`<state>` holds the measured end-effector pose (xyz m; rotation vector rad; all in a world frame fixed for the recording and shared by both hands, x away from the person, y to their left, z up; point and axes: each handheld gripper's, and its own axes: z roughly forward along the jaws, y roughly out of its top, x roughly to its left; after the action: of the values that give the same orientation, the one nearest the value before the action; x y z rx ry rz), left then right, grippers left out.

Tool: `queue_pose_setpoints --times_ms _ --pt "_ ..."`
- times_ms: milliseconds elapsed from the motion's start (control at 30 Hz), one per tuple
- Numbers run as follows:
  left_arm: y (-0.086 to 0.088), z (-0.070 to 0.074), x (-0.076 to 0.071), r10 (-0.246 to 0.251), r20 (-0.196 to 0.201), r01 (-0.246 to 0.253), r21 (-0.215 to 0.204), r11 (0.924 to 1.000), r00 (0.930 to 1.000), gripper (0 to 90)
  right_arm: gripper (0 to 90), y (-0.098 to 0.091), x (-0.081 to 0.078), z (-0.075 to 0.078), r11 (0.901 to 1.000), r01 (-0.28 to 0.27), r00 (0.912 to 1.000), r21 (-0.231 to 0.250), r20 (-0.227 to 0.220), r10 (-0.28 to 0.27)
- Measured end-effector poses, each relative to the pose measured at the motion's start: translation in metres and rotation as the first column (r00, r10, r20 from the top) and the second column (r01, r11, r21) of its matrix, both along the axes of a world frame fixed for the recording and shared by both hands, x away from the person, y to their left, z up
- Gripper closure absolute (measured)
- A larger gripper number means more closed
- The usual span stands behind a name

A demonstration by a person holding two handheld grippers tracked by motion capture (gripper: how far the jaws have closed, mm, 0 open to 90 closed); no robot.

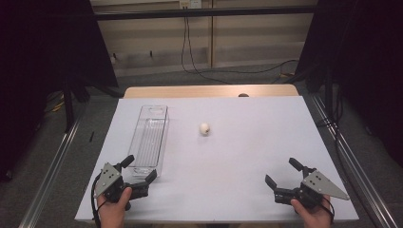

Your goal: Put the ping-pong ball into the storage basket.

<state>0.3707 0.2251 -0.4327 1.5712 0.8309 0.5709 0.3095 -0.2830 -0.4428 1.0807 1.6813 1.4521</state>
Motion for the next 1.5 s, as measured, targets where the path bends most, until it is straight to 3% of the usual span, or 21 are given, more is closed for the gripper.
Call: queue_pose_setpoints --times_ms 200,233,633,1200,1500 --pt "-0.001 0.001 0.0 0.003 0.004 -0.002 -0.006 1.0 1.0 1.8 0.0 0.001 0.0 0.0 1.0 -0.005 1.0 0.001 0.006 0.005" --pt "0.0 0.001 0.0 -0.005 0.005 0.005 0.016 0.9999 1.0 1.8 0.0 0.001 0.0 0.0 1.0 -0.005 1.0 0.001 0.006 0.005" --pt "-0.005 0.005 0.0 -0.024 0.002 0.024 -0.004 0.9997 0.9997 1.3 0.1 0.001 0.0 0.001 1.0 -0.004 1.0 0.004 0.006 0.004" --pt "-0.025 0.012 0.0 -0.035 -0.026 0.035 -0.022 0.9992 0.999 1.2 0.2 0.001 0.001 0.001 0.9997 -0.022 0.9997 -0.003 0.01 0.022" --pt "-0.037 0.013 -0.002 -0.066 -0.033 0.065 -0.028 0.9975 0.9973 1.3 0.2 0.0 0.001 0.001 0.9998 -0.021 0.9997 0.001 0.013 0.021"
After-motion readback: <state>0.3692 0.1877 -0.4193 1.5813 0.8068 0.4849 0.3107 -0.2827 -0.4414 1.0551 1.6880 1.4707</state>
